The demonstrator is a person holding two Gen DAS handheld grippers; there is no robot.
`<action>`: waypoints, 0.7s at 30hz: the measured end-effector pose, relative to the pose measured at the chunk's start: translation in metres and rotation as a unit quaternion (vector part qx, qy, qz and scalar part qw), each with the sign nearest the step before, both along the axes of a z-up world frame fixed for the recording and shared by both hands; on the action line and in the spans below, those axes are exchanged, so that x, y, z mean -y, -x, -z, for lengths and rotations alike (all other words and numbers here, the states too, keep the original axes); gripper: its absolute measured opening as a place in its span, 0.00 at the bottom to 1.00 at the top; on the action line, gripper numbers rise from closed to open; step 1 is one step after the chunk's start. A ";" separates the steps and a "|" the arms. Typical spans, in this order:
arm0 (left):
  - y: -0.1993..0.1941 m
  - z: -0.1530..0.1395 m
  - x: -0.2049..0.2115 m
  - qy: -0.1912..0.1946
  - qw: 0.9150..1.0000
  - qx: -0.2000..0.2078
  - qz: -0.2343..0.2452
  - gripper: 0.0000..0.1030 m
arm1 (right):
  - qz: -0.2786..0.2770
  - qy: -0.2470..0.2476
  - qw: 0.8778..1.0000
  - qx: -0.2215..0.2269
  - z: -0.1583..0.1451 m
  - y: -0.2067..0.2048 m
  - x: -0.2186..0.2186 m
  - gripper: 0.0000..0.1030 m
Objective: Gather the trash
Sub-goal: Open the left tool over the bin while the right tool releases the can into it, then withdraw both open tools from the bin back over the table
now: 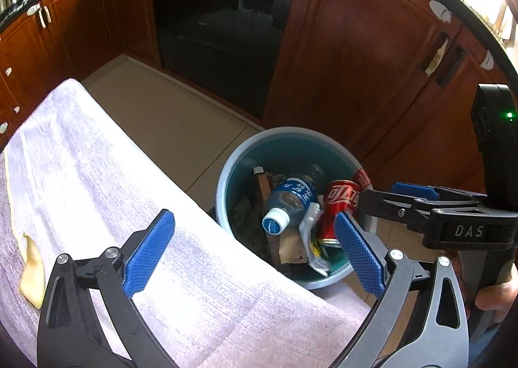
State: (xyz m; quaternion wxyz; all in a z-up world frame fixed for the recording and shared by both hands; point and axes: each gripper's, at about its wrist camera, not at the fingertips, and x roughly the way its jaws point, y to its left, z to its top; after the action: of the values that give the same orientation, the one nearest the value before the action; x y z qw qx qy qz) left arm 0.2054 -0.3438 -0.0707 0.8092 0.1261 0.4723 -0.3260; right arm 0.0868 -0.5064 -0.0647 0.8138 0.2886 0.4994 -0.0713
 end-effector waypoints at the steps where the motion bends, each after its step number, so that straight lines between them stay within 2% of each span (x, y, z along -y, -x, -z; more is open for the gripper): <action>1: 0.002 -0.003 -0.001 -0.001 1.000 0.005 0.000 0.96 | -0.002 -0.001 1.000 0.000 -0.001 0.001 0.000 0.82; 5: 0.011 -0.019 -0.012 0.001 1.000 0.027 -0.008 0.96 | -0.014 0.011 1.000 0.006 -0.010 0.007 -0.009 0.88; 10: 0.030 -0.039 -0.030 0.011 0.999 0.043 -0.018 0.96 | -0.038 0.053 0.997 0.040 -0.037 0.030 -0.027 0.94; 17: 0.057 -0.057 -0.063 0.014 0.998 0.043 -0.032 0.96 | -0.047 0.114 0.991 0.047 -0.071 0.069 -0.049 0.94; 21: 0.073 -0.060 -0.082 0.009 0.998 0.051 -0.042 0.96 | -0.050 0.133 0.989 0.036 -0.074 0.090 -0.063 0.94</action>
State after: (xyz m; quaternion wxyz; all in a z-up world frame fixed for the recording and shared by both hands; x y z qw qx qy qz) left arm 0.1322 -0.2622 -0.0109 0.8461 0.1151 0.4326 -0.2894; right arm -0.0037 -0.4432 0.0096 0.8649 0.1544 0.4699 -0.0859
